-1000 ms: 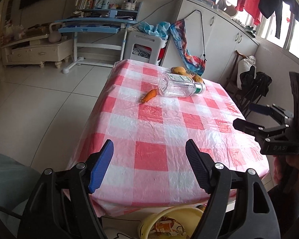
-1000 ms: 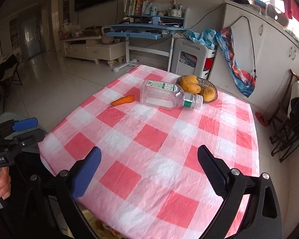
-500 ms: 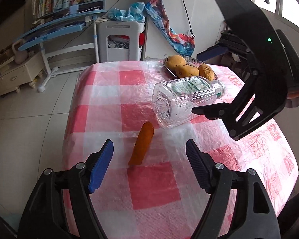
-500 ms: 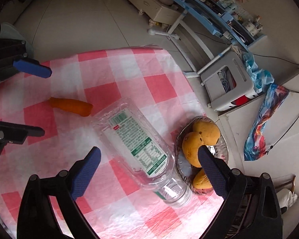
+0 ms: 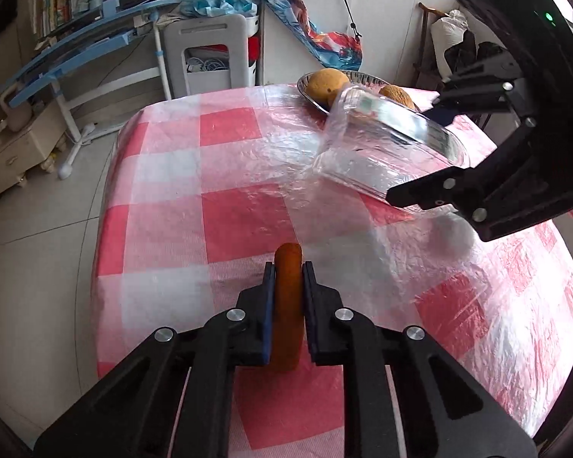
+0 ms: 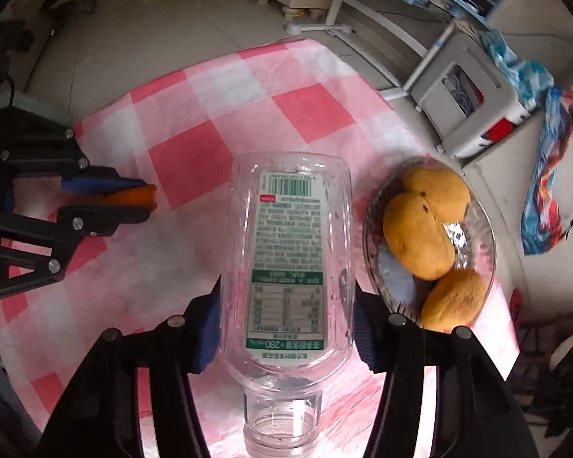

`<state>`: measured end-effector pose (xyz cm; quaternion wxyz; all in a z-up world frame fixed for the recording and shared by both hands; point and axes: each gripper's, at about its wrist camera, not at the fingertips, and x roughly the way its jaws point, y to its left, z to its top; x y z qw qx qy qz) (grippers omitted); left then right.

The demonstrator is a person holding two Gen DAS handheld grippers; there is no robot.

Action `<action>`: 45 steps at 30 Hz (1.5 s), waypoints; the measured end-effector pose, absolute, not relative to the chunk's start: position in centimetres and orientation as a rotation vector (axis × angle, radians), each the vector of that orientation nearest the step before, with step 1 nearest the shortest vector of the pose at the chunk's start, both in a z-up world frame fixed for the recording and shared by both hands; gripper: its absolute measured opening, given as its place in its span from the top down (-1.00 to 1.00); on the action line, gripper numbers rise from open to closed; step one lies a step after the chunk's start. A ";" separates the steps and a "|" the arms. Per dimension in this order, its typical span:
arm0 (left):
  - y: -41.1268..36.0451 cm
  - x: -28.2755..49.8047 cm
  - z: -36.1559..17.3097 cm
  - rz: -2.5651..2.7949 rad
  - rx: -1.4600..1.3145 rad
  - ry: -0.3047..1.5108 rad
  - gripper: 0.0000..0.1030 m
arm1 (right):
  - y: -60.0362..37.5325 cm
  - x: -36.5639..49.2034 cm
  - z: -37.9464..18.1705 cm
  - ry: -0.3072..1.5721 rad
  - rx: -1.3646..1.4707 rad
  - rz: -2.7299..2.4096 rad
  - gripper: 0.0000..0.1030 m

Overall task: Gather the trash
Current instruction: 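Grasp the clear plastic bottle with the right gripper while the left grasps the carrot, then carry the bottle over the basin and release it with the right gripper, then open the left gripper over the basin to drop the carrot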

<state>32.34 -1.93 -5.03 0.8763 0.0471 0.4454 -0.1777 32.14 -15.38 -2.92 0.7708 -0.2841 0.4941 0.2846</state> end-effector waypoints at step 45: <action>-2.4 0.6 -1.1 -0.384 -0.055 0.856 0.75 | -22.1 0.9 -3.1 0.899 0.387 0.417 -0.59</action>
